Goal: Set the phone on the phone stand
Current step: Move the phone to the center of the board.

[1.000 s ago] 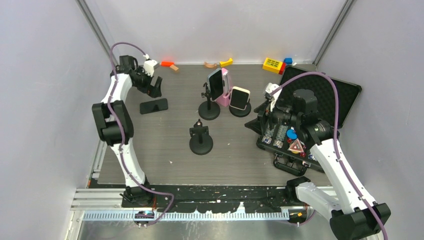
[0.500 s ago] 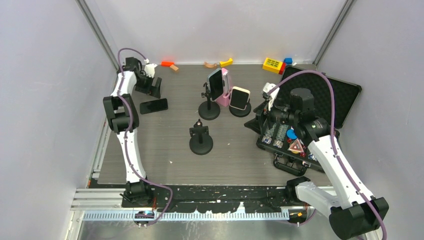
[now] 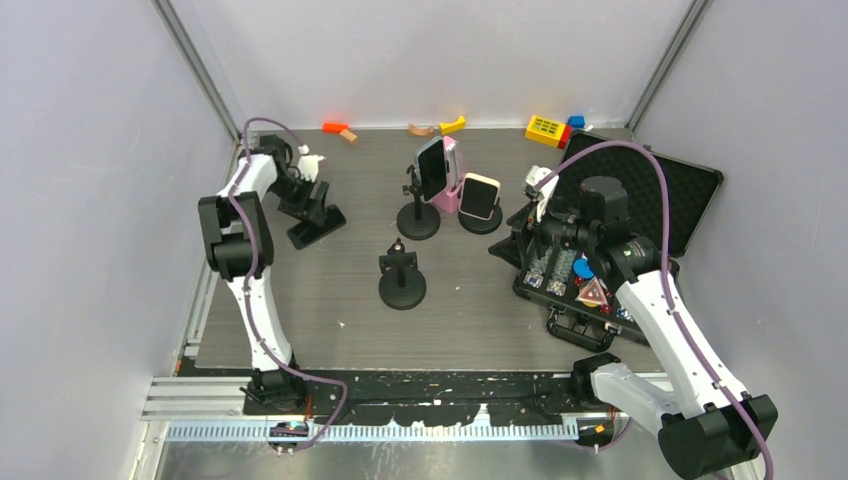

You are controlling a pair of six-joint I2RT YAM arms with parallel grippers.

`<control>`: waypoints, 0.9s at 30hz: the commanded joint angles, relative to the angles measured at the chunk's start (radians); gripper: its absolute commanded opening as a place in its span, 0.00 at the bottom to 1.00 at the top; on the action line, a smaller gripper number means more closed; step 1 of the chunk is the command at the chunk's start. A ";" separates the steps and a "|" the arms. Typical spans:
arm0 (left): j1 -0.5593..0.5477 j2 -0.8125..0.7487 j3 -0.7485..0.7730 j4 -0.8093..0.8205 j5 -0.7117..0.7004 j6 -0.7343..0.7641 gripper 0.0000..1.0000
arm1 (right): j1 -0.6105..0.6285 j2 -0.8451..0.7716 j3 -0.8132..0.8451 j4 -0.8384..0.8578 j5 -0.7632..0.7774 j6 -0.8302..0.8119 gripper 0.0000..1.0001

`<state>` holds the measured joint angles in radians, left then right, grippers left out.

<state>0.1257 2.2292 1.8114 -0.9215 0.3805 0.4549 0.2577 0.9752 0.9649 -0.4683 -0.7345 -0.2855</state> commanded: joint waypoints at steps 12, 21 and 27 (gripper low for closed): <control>-0.229 -0.266 -0.406 0.114 -0.170 -0.040 0.89 | -0.002 -0.020 -0.004 0.007 -0.024 -0.006 0.82; -0.285 -0.203 -0.345 0.147 -0.258 -0.082 0.98 | -0.002 -0.011 -0.004 -0.003 -0.028 -0.012 0.82; -0.286 -0.182 -0.343 0.152 -0.274 -0.074 0.90 | -0.001 -0.009 -0.003 -0.007 -0.030 -0.016 0.82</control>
<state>-0.1600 2.0167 1.4673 -0.8181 0.1131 0.3820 0.2577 0.9752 0.9646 -0.4831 -0.7444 -0.2867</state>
